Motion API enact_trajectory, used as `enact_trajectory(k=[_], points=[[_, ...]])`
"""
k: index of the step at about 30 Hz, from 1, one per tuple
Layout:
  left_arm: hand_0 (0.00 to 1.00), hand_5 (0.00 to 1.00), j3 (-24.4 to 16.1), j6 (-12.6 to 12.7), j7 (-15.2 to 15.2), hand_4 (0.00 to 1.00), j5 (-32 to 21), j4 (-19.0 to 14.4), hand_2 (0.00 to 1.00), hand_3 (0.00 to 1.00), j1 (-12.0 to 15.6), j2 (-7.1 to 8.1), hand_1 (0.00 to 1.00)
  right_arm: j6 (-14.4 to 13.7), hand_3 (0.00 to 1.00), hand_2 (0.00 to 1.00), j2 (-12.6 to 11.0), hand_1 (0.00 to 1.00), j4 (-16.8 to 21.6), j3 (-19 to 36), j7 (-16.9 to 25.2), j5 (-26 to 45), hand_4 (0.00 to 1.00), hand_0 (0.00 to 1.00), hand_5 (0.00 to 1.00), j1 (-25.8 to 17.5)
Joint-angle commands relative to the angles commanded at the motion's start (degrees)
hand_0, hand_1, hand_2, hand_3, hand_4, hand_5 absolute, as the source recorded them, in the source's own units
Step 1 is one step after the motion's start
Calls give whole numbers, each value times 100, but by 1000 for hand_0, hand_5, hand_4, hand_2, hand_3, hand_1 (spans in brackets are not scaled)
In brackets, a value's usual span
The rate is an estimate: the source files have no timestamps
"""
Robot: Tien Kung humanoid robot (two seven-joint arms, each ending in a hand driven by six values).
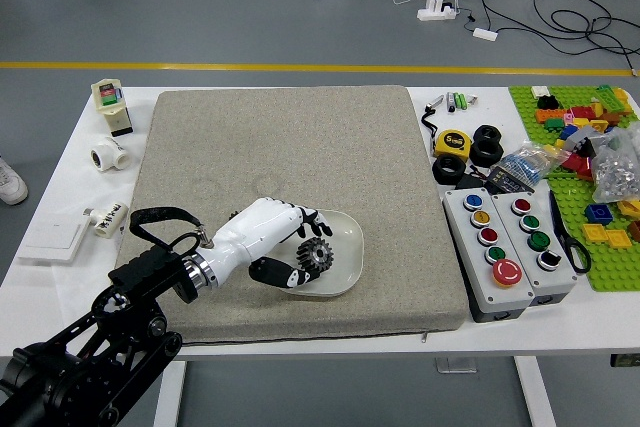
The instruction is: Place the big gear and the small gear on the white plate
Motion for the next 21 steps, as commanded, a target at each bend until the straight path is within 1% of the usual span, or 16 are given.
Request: enact_trajectory(k=[4,5,7,10,11,13,16,17,20,21], points=[[647,233,0,-65,-39,985,0,54,845,835,-2,-8,764,-3,569,695,3,607,0,-4,-8,-7,764,611,736,-11],[743,231,-1,-80,-41,998,0,68,943,860,-2,-10,846,-3,570,695,3,607,0,-6,-9,-8,765,612,736,-14],[743,231,-5,-77,-44,998,0,74,943,860,9,-7,846,-5,570,695,6,607,0,-13,-10,-4,765,612,736,-20],[743,231,-53,16,-32,998,0,49,943,860,37,-8,846,-8,570,695,10,607,0,-9,-13,-6,765,612,736,-33],[740,234,-83,62,-21,974,0,42,932,855,44,-10,837,-8,570,694,11,607,0,-10,-13,-7,766,612,737,-37],[740,234,-199,144,12,974,0,36,932,855,45,-9,837,-8,570,694,12,607,0,-14,-16,-12,766,612,737,-43],[740,234,-471,267,46,974,0,5,932,855,27,61,837,-7,570,694,14,607,0,-15,-19,-19,766,612,737,-58],[710,147,-494,275,48,852,0,3,862,789,26,66,793,-7,570,694,14,607,0,-15,-19,-20,767,611,737,-59],[710,147,-748,319,87,852,0,17,862,789,-44,223,793,-8,570,694,16,607,0,-27,-21,-10,767,611,737,-67],[710,147,-763,320,89,852,0,19,862,789,-50,234,793,-9,570,694,16,607,0,-28,-21,-9,767,611,737,-67]])
